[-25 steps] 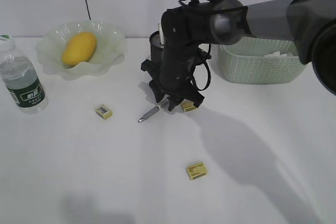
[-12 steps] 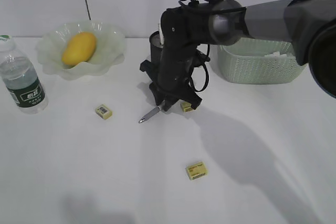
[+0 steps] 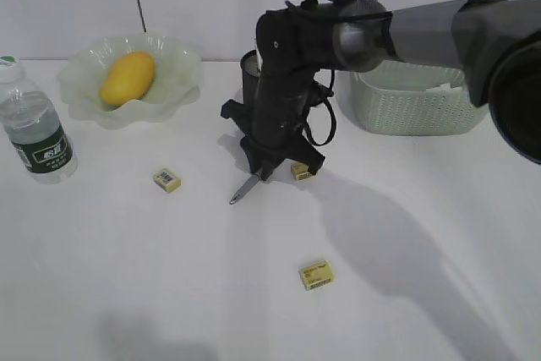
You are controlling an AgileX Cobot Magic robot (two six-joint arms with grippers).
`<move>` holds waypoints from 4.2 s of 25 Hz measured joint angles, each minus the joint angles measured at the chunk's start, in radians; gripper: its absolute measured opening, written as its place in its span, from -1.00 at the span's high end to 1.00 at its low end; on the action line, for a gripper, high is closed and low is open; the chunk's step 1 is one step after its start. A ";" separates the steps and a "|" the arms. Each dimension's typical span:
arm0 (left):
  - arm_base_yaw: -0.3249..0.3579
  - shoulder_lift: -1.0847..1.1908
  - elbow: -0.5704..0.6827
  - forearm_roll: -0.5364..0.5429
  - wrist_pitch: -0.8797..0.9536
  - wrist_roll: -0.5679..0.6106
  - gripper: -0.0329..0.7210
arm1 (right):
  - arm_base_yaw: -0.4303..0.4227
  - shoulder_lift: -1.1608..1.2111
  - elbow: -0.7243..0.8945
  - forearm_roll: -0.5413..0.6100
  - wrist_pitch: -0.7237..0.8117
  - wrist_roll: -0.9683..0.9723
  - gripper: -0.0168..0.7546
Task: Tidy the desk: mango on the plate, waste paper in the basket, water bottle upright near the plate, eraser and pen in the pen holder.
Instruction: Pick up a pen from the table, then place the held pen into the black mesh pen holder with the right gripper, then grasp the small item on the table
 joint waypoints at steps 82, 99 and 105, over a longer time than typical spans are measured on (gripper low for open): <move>0.000 0.000 0.000 0.000 0.000 0.000 -0.07 | 0.056 -0.108 0.015 -0.958 -0.364 -0.137 -0.06; 0.000 0.000 0.000 0.000 0.000 0.000 -0.07 | 0.056 -0.360 0.015 -0.443 -0.079 -0.825 -0.13; 0.000 0.000 0.000 0.000 0.000 0.000 -0.07 | 0.056 -0.451 0.015 -0.318 0.183 -1.082 -0.13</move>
